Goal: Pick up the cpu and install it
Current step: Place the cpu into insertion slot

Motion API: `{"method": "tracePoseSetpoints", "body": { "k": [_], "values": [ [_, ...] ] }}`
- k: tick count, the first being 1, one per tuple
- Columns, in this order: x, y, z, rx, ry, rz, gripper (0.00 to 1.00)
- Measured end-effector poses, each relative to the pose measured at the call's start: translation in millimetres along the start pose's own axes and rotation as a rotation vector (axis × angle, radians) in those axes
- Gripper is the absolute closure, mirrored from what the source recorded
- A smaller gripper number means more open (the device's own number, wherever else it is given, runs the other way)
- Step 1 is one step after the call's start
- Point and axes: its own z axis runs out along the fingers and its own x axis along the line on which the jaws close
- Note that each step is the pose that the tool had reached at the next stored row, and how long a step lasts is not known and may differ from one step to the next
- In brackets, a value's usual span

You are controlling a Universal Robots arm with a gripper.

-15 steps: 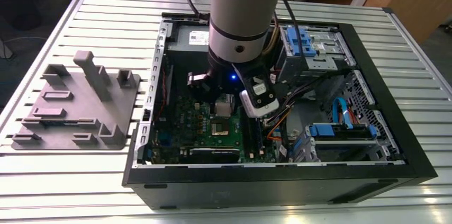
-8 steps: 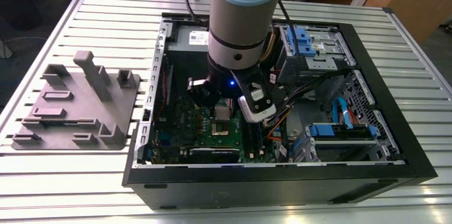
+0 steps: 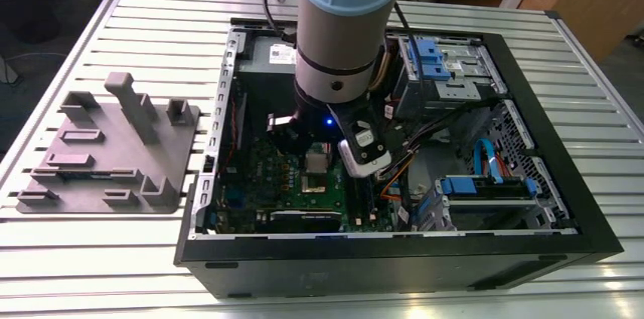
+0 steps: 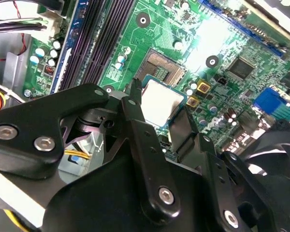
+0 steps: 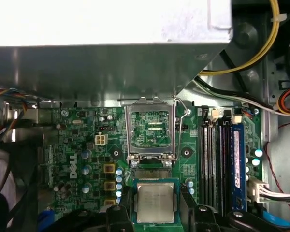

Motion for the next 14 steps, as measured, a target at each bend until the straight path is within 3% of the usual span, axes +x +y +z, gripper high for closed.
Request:
{"method": "tracePoseSetpoints", "body": {
  "k": [9, 14],
  "values": [
    [3.4, -1.1, 15.5, 0.0, -0.0014, -0.008, 0.53],
    [3.5, -2.2, 20.0, 0.0001, -0.0101, -0.013, 0.53]
  ]
}}
